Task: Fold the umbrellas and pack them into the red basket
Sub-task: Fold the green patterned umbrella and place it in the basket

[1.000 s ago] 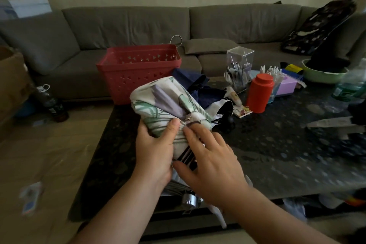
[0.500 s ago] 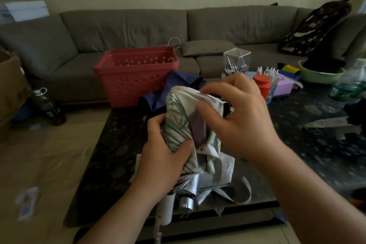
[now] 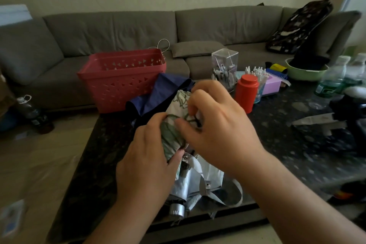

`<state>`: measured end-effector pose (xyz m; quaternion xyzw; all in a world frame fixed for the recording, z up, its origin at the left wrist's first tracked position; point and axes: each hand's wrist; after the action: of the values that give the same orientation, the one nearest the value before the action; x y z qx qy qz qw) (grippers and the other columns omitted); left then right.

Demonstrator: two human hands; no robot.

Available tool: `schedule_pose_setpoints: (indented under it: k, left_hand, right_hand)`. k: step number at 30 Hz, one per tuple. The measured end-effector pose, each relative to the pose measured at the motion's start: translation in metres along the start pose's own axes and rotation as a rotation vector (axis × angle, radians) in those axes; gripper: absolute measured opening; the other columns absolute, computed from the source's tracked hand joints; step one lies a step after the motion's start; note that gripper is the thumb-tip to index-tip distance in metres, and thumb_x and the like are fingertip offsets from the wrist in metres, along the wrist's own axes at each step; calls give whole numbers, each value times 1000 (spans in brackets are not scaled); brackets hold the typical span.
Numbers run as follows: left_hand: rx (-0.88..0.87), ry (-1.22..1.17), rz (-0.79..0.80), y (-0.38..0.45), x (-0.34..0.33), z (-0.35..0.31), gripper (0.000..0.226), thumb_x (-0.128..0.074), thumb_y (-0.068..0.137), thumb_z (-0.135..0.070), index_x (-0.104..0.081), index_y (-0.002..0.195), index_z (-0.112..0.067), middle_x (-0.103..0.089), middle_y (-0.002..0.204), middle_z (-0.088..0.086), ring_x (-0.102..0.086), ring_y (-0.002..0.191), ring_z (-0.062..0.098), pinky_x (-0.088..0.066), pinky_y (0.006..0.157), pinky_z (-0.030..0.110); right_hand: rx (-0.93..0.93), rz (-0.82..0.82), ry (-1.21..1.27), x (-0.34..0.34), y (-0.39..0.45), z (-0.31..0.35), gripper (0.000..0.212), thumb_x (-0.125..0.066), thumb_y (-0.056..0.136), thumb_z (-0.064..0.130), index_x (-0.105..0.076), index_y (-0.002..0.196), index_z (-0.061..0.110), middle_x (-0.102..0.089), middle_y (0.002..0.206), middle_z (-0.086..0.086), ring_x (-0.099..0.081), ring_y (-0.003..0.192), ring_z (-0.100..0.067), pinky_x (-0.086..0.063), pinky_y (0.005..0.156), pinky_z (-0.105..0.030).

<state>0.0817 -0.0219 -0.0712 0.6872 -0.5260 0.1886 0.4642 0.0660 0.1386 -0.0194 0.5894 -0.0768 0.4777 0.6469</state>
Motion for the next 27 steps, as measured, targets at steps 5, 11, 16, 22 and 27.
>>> schedule_pose_setpoints:
  k: [5,11,16,22,27]
  left_hand:
    - [2,100,-5,3,2,6,93,-84,78,-56,-27,151,-46,-52,131,-13,-63,111,16,-40,66,30]
    - [2,93,22,10,5,16,100,-84,78,-55,-19,153,-46,-50,137,-10,-60,118,17,-44,70,32]
    - [0,-20,26,22,10,28,102,-89,77,-47,-25,156,-43,-53,139,-10,-55,125,14,-42,82,31]
    - [4,2,-7,22,-1,33,93,-90,76,-47,-39,153,-38,-53,134,-8,-61,116,19,-54,80,37]
    - [-35,-17,13,22,2,31,93,-89,76,-47,-40,154,-38,-55,135,-9,-59,117,18,-47,83,33]
  right_hand:
    - [-61,-3,-67,-1,-3,-7,24,-67,95,44,-69,96,20,-58,116,2,-59,101,-24,-54,84,-38]
    - [-146,126,29,4,1,-8,14,-71,95,40,-75,95,26,-57,115,11,-54,110,-20,-48,91,-34]
    - [-349,267,353,10,8,-14,15,-75,93,36,-69,79,37,-54,115,18,-54,103,1,-41,83,-16]
    - [-160,146,112,0,1,0,27,-65,91,54,-75,98,29,-50,136,8,-42,128,-19,-31,99,-28]
    - [-198,133,283,-4,8,-2,23,-71,93,40,-69,83,19,-59,134,13,-55,125,-7,-49,104,-38]
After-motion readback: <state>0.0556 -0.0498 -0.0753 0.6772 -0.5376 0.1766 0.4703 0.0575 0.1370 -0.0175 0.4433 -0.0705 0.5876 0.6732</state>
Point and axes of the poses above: each hand's wrist, its own y-axis towards the middle knuckle, its own x-axis out of the back of the hand, z = x × y
